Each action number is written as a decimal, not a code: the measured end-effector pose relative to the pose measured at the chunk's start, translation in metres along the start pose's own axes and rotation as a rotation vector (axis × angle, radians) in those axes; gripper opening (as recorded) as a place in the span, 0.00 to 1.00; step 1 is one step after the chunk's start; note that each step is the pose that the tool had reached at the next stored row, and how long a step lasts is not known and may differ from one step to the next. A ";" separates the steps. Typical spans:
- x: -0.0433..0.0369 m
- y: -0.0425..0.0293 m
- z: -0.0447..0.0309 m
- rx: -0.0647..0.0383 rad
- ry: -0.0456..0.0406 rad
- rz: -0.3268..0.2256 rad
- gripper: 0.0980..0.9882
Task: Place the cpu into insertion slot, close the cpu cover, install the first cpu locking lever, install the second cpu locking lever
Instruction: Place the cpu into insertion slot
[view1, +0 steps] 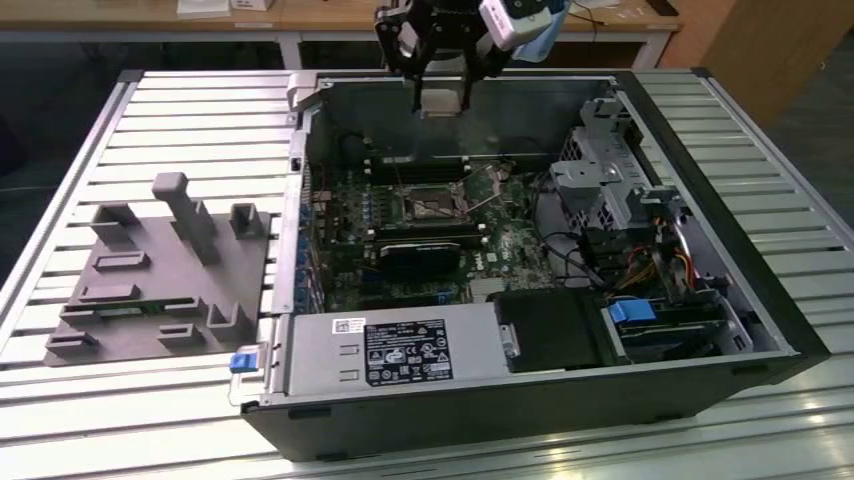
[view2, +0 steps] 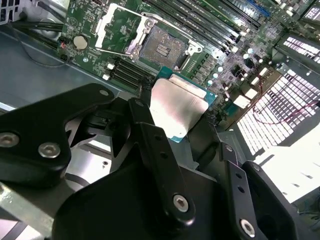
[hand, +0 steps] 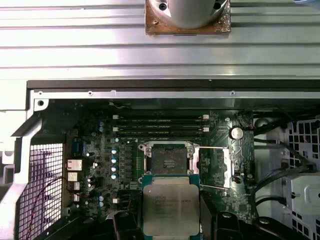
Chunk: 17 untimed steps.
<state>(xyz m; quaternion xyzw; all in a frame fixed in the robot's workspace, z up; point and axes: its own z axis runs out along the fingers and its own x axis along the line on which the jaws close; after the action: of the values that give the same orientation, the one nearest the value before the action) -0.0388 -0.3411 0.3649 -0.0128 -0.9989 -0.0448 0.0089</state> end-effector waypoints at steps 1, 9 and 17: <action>0.0000 -0.0001 0.0015 0.000 -0.0001 0.000 0.50; -0.0003 -0.0013 0.0143 0.000 -0.0015 0.000 0.50; -0.0003 -0.0024 0.0263 0.000 -0.0050 0.004 0.50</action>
<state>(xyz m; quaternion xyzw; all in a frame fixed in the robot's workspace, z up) -0.0389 -0.3411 0.3385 -0.0147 -0.9989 -0.0448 0.0065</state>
